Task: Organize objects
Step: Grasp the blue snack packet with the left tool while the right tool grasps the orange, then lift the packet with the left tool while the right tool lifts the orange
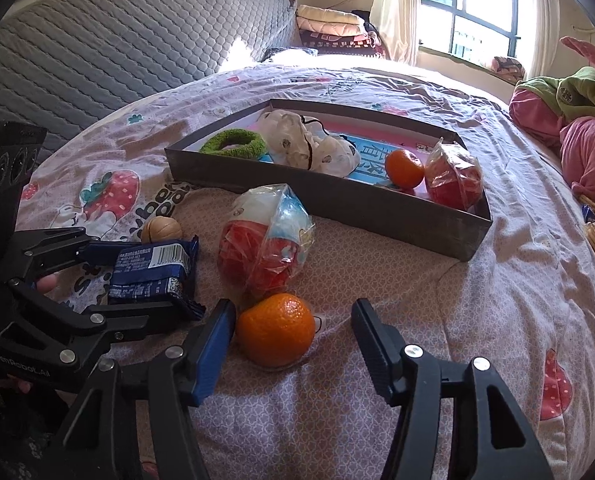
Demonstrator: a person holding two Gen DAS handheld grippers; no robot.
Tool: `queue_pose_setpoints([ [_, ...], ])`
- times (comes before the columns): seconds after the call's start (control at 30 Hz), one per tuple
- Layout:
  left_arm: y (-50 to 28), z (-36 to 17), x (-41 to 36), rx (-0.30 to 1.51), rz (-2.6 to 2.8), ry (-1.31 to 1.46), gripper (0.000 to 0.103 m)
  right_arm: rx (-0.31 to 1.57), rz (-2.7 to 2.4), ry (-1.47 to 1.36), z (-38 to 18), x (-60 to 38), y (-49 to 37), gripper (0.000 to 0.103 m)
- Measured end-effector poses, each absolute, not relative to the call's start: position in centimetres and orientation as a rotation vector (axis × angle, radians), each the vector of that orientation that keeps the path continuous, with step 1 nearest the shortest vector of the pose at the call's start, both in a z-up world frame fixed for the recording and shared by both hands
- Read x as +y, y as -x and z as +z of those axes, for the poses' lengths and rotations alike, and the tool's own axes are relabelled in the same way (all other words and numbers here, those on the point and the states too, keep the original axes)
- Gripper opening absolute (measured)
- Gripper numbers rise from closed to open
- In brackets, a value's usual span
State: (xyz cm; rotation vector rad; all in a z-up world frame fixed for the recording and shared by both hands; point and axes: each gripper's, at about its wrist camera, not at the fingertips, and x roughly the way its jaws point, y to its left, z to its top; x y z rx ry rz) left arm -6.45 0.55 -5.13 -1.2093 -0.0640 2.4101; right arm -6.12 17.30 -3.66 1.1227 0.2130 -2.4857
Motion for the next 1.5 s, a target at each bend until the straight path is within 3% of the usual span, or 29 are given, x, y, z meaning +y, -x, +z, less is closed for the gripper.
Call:
queue_pose_setpoints([
  [0.2, 6.5, -5.1, 0.4, -0.069, 2.408, 1.210, 0.072, 0.263, -2.461, -1.128, -4.0, 16.7, 5.8, 0.041],
  [0.57, 6.0, -4.9, 0.5, -0.067, 2.419, 1.206, 0.067, 0.233, -2.473, -1.119, -3.7, 17.2, 5.6, 0.041],
  [1.5, 3.2, -1.0, 0.7, -0.068, 2.518, 1.109, 0.067, 0.095, -2.535, -1.049, -1.6, 19.4, 5.2, 0.041],
])
